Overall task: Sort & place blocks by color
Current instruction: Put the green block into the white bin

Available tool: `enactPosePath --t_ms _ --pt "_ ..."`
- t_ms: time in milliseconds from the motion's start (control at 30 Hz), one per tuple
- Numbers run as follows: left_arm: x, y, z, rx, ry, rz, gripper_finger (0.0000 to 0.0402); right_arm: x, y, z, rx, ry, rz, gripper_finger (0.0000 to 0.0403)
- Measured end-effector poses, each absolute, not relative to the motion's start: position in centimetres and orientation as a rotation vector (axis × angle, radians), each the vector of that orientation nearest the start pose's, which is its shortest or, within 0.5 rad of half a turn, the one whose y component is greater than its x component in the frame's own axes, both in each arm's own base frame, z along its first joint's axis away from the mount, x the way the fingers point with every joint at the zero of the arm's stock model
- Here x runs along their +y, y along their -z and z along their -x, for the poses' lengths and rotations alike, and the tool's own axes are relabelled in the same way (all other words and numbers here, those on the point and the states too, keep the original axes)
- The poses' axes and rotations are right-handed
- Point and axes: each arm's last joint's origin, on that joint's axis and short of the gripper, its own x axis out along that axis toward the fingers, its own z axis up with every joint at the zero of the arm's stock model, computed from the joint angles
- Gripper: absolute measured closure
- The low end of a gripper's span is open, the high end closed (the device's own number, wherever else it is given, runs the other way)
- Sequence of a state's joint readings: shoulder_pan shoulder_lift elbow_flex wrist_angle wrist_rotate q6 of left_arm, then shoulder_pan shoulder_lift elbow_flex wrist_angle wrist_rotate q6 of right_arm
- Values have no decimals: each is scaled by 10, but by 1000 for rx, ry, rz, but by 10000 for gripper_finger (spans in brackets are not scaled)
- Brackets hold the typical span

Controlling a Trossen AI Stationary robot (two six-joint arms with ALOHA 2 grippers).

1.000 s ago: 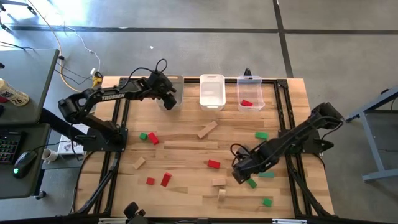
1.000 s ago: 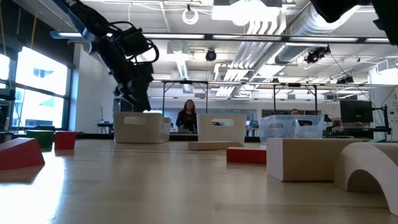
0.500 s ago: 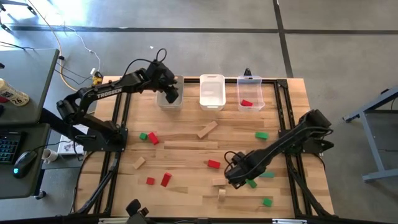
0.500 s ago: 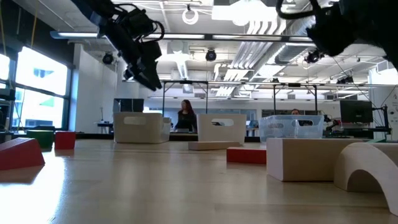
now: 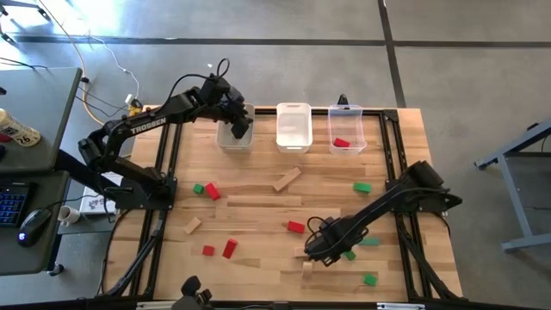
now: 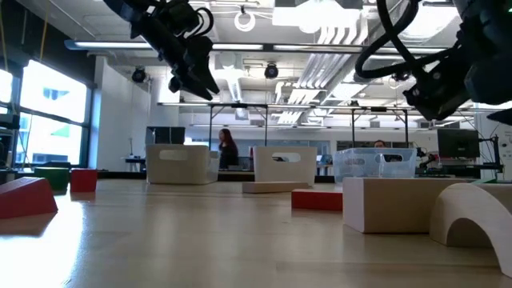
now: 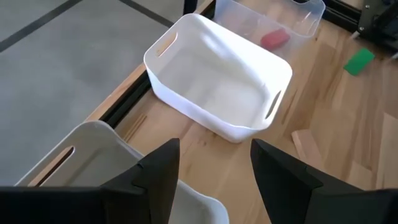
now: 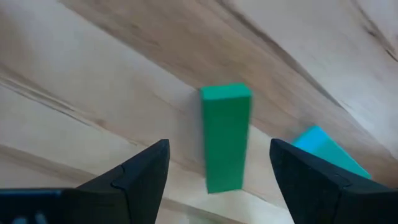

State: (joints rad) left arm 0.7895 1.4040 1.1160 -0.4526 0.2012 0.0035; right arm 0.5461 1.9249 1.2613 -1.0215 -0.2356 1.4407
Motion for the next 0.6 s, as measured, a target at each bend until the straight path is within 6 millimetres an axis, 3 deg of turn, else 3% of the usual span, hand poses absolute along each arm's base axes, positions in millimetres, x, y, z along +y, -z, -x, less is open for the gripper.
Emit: enactPosePath --t_ms 467,600 --pt "208 -287 -215 663 -562 353 216 180 -133 -284 1784 624 -687 137" --pt "208 -287 -215 662 -562 353 216 179 -132 -285 1787 623 -697 156"
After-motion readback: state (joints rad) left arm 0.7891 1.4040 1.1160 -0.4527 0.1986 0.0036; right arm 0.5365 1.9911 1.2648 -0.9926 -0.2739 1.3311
